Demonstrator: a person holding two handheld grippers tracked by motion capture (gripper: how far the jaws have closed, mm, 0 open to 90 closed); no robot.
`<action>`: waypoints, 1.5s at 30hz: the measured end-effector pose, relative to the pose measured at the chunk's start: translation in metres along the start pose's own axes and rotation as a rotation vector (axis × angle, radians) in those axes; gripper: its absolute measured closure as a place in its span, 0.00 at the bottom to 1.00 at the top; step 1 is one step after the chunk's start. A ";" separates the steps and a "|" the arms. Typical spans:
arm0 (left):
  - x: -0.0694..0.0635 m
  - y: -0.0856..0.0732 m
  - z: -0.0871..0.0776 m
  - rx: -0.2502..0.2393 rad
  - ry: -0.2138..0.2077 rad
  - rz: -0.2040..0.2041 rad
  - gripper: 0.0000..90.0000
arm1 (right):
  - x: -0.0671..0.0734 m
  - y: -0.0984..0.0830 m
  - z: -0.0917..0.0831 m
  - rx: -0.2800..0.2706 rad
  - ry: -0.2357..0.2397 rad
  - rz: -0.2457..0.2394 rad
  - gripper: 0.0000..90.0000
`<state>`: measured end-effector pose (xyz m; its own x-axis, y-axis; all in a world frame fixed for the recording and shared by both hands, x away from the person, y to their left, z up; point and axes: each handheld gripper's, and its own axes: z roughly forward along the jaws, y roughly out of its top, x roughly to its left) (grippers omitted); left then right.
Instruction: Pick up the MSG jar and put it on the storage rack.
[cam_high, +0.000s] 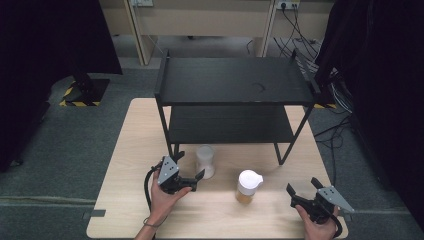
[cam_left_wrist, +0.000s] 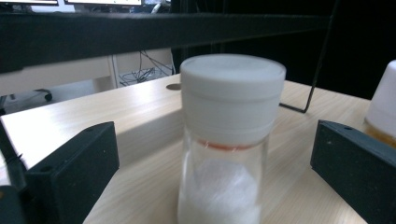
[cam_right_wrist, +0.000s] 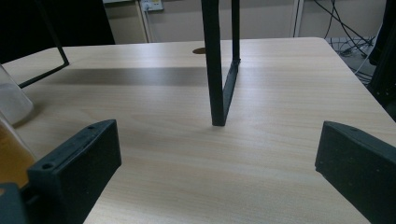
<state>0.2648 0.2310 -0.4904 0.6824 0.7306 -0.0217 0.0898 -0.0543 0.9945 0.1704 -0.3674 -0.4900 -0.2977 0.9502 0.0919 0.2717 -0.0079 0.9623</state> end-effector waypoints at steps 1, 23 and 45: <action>0.000 0.001 0.001 -0.003 -0.001 0.003 0.00 | 0.000 0.000 0.000 0.001 0.000 0.001 0.00; 0.000 0.011 0.028 0.018 -0.027 -0.019 0.06 | -0.001 0.000 0.000 0.000 0.003 0.001 0.00; 0.002 0.005 0.040 0.031 -0.027 -0.056 0.31 | -0.001 0.000 0.000 0.001 0.007 -0.001 0.01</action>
<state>0.2956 0.2050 -0.4891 0.6950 0.7145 -0.0805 0.1509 -0.0354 0.9879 0.1707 -0.3685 -0.4900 -0.3041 0.9481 0.0929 0.2722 -0.0070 0.9622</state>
